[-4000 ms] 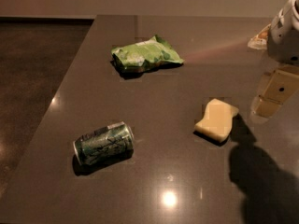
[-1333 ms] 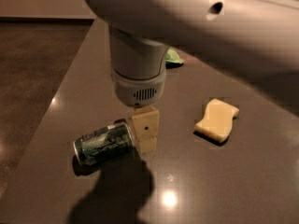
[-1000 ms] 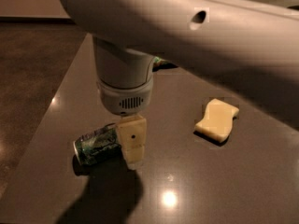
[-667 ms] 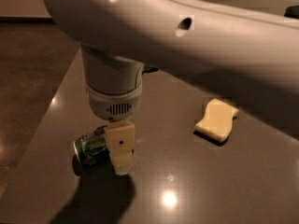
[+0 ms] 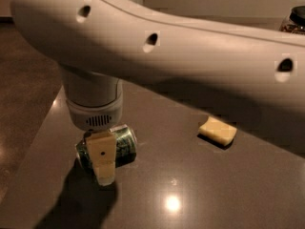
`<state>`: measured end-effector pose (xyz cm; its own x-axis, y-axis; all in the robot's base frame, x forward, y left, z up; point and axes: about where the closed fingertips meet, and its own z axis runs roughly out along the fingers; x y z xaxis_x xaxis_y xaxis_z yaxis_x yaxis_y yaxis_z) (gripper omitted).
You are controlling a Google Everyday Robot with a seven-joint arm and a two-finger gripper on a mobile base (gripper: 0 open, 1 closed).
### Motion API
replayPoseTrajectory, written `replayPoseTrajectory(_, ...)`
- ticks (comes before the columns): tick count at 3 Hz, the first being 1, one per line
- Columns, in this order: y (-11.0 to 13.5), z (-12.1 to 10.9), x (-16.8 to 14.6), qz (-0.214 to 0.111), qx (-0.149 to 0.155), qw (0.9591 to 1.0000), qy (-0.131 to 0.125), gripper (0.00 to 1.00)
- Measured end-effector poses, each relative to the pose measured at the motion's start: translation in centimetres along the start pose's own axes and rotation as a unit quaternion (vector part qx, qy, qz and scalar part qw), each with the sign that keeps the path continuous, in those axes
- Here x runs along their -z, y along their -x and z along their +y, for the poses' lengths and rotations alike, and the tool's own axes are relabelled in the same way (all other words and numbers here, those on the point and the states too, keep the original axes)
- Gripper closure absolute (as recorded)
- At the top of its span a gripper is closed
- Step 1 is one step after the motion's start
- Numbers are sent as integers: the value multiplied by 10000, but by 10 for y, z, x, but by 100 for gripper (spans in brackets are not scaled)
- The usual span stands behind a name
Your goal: Place green can upright
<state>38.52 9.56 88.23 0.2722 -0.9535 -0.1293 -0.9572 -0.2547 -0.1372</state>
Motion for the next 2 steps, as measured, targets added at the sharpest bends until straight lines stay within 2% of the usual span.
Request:
replayPoseTrajectory(1,7,1,-15,74,53,9999,100,0)
replayPoseTrajectory(2,7,2,-28,172,82,9996,207,13)
